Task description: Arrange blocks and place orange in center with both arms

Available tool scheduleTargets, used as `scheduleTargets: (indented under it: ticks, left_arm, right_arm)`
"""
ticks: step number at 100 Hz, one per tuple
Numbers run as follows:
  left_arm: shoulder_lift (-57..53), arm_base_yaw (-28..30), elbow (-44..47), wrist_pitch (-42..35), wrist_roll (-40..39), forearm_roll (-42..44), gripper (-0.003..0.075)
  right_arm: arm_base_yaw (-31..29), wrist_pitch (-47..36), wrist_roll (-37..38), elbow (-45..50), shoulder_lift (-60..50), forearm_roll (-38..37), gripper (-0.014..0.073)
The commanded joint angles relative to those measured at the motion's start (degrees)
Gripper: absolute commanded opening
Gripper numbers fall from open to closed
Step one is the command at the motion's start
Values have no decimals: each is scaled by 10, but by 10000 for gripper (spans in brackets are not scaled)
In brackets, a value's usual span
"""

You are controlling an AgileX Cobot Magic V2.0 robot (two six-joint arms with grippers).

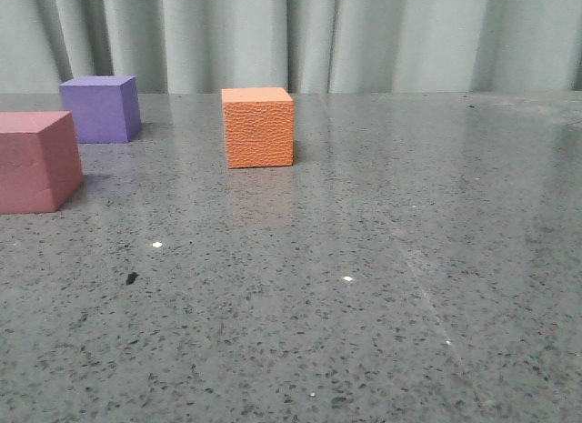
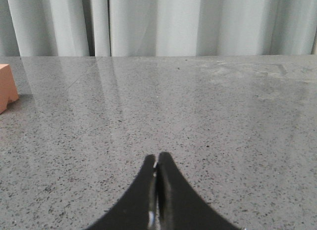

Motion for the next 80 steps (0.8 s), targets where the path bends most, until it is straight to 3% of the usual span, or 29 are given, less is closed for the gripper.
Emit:
scheduleTargets:
  ticks: [1, 13, 30, 51, 66, 80]
  left_arm:
    - [87, -3, -131, 67, -7, -17, -10]
    - [201, -3, -272, 168, -7, -22, -10]
    - [300, -3, -395, 209, -7, -22, -10]
    - [365, -3, -415, 167, -7, -22, -3]
    - [385, -3, -415, 173, -7, -45, 102]
    - [393, -3, -415, 178, -7, -48, 118]
  right_arm:
    - [-3, -45, -4, -8, -10, 1, -67]
    - [-3, -45, -4, -8, -10, 1, -67]
    - [-3, -45, -4, -8, -10, 1, -67]
    - [-3, -45, -4, -8, -10, 1, -67]
    - [-3, -45, -4, -8, -10, 1, -67]
    - [-3, -45, -4, -8, -10, 1, -67]
